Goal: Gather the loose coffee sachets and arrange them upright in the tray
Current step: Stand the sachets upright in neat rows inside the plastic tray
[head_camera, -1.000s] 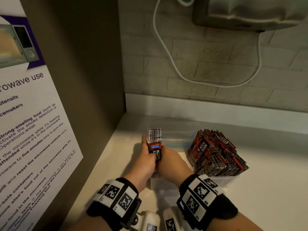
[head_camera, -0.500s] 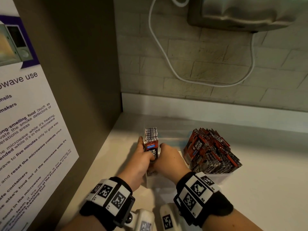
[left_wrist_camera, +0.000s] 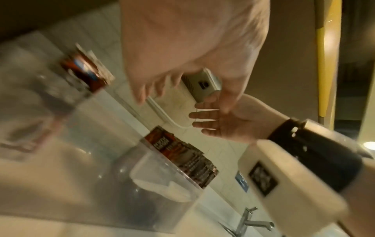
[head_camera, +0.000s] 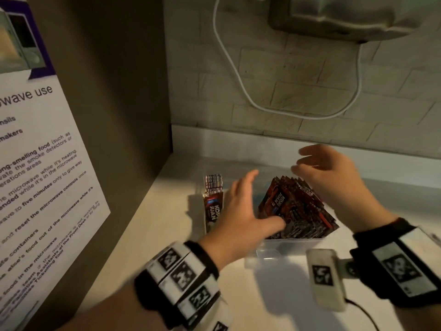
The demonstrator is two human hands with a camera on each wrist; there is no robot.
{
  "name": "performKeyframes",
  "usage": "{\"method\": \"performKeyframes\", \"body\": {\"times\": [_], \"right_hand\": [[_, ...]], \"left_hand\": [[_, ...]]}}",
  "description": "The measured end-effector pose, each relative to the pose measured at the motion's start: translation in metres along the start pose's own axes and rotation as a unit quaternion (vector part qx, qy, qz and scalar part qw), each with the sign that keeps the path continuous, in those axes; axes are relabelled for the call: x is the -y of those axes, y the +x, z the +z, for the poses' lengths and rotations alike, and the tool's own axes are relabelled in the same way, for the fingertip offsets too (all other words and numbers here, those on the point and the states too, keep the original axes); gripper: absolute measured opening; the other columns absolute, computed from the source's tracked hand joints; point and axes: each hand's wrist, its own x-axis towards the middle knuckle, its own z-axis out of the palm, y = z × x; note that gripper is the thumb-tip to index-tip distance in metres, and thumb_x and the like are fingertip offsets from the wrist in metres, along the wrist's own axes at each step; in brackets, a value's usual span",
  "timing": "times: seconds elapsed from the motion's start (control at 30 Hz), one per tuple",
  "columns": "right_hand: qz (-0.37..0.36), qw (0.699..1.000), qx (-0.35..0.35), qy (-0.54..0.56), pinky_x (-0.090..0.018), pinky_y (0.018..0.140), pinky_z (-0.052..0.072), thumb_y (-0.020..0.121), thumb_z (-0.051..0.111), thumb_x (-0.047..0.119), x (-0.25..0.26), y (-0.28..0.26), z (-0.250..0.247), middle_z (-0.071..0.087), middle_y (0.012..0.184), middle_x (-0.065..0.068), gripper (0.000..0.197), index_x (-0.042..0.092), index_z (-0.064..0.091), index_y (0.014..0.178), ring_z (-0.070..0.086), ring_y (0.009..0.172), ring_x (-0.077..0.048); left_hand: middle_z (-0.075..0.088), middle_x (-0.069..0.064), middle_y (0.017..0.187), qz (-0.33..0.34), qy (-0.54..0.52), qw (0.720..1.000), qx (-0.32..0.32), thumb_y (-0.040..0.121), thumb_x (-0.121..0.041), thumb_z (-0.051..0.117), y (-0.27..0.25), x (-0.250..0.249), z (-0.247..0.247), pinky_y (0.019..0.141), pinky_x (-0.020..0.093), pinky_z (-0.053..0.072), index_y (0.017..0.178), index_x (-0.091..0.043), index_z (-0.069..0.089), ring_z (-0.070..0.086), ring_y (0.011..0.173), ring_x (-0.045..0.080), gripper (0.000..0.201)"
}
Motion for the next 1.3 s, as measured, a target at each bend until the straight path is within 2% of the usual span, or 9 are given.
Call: {"method": "performKeyframes", "body": {"times": [0.07, 0.13, 0.27, 0.33, 0.43, 0.53, 0.73, 0.97, 1.3], "right_hand": [[0.006, 0.997, 0.034, -0.068, -0.039, 0.090, 0.048, 0.082, 0.072, 0.023, -0.011, 0.008, -0.010, 0.059, 0.122, 0.001, 0.046, 0.022, 0.055, 0.124, 0.057, 0.106, -0.018], [-0.001, 0.982, 0.137, -0.131, -0.037, 0.095, 0.042, 0.077, 0.077, 0.027, -0.021, 0.010, -0.018, 0.045, 0.137, 0.003, 0.069, 0.031, 0.044, 0.137, 0.045, 0.119, -0.017], [-0.024, 0.893, 0.323, -0.312, -0.053, 0.116, 0.023, 0.041, 0.087, 0.050, -0.037, 0.015, -0.024, 0.000, 0.158, 0.011, 0.135, 0.048, 0.005, 0.148, 0.001, 0.147, -0.025], [-0.022, 0.865, 0.347, -0.361, -0.055, 0.117, 0.016, 0.041, 0.090, 0.048, -0.042, 0.016, -0.020, -0.014, 0.158, 0.012, 0.145, 0.048, -0.009, 0.147, -0.012, 0.147, -0.027], [-0.019, 0.844, 0.349, -0.406, -0.063, 0.114, 0.012, 0.047, 0.090, 0.047, -0.046, 0.018, -0.010, -0.021, 0.157, 0.011, 0.148, 0.046, -0.021, 0.144, -0.019, 0.145, -0.031], [-0.016, 0.839, 0.338, -0.427, -0.067, 0.112, 0.012, 0.049, 0.088, 0.052, -0.048, 0.020, -0.001, -0.023, 0.157, 0.010, 0.147, 0.044, -0.024, 0.144, -0.019, 0.145, -0.033], [-0.036, 0.838, 0.323, -0.438, -0.066, 0.111, 0.014, 0.055, 0.080, 0.062, -0.056, 0.018, 0.001, -0.022, 0.157, 0.012, 0.137, 0.040, -0.018, 0.147, -0.015, 0.146, -0.032], [-0.057, 0.862, 0.295, -0.409, -0.061, 0.114, 0.016, 0.072, 0.068, 0.063, -0.064, 0.015, -0.003, -0.015, 0.159, 0.012, 0.111, 0.038, -0.007, 0.150, -0.009, 0.147, -0.029], [-0.068, 0.870, 0.266, -0.410, -0.057, 0.116, 0.017, 0.077, 0.065, 0.058, -0.062, 0.008, -0.002, -0.006, 0.159, 0.010, 0.103, 0.036, -0.004, 0.151, -0.003, 0.147, -0.029]], "left_hand": [[0.005, -0.008, 0.158, -0.095, 0.044, 0.991, 0.078, 0.076, -0.030, 0.075, 0.020, 0.002, 0.013, 0.116, 0.038, 0.017, 0.153, -0.033, 0.002, 0.009, 0.146, 0.017, 0.107], [-0.006, -0.001, 0.161, -0.161, 0.066, 0.978, 0.119, 0.074, -0.032, 0.077, 0.038, 0.006, 0.022, 0.119, 0.041, 0.017, 0.153, -0.030, -0.009, 0.003, 0.148, 0.022, 0.117], [-0.011, 0.006, 0.160, -0.205, 0.100, 0.960, 0.163, 0.074, -0.027, 0.077, 0.056, 0.016, 0.033, 0.118, 0.045, 0.020, 0.149, -0.030, -0.022, 0.003, 0.148, 0.028, 0.125], [-0.010, 0.008, 0.160, -0.224, 0.092, 0.957, 0.160, 0.074, -0.022, 0.077, 0.059, 0.017, 0.037, 0.116, 0.046, 0.025, 0.148, -0.034, -0.024, 0.009, 0.146, 0.030, 0.126], [-0.017, 0.010, 0.159, -0.259, 0.071, 0.950, 0.160, 0.067, -0.016, 0.076, 0.064, 0.018, 0.041, 0.111, 0.051, 0.033, 0.143, -0.044, -0.027, 0.009, 0.146, 0.033, 0.131], [-0.002, 0.003, 0.154, -0.255, 0.083, 0.951, 0.151, 0.051, -0.017, 0.070, 0.070, 0.020, 0.044, 0.104, 0.052, 0.041, 0.144, -0.051, -0.016, 0.020, 0.140, 0.038, 0.131], [0.021, 0.010, 0.133, -0.236, 0.085, 0.964, 0.084, 0.077, -0.009, 0.065, 0.077, 0.025, 0.054, 0.101, 0.047, 0.045, 0.139, -0.029, 0.021, 0.036, 0.124, 0.037, 0.079], [0.051, 0.009, 0.120, -0.211, 0.005, 0.977, 0.011, 0.082, -0.010, 0.062, 0.077, 0.024, 0.058, 0.093, 0.048, 0.050, 0.119, -0.018, 0.035, 0.055, 0.108, 0.030, 0.047], [0.063, 0.009, 0.112, -0.203, -0.015, 0.979, -0.010, 0.079, -0.006, 0.061, 0.082, 0.030, 0.055, 0.094, 0.043, 0.051, 0.117, -0.016, 0.055, 0.060, 0.104, 0.028, 0.040]]}}
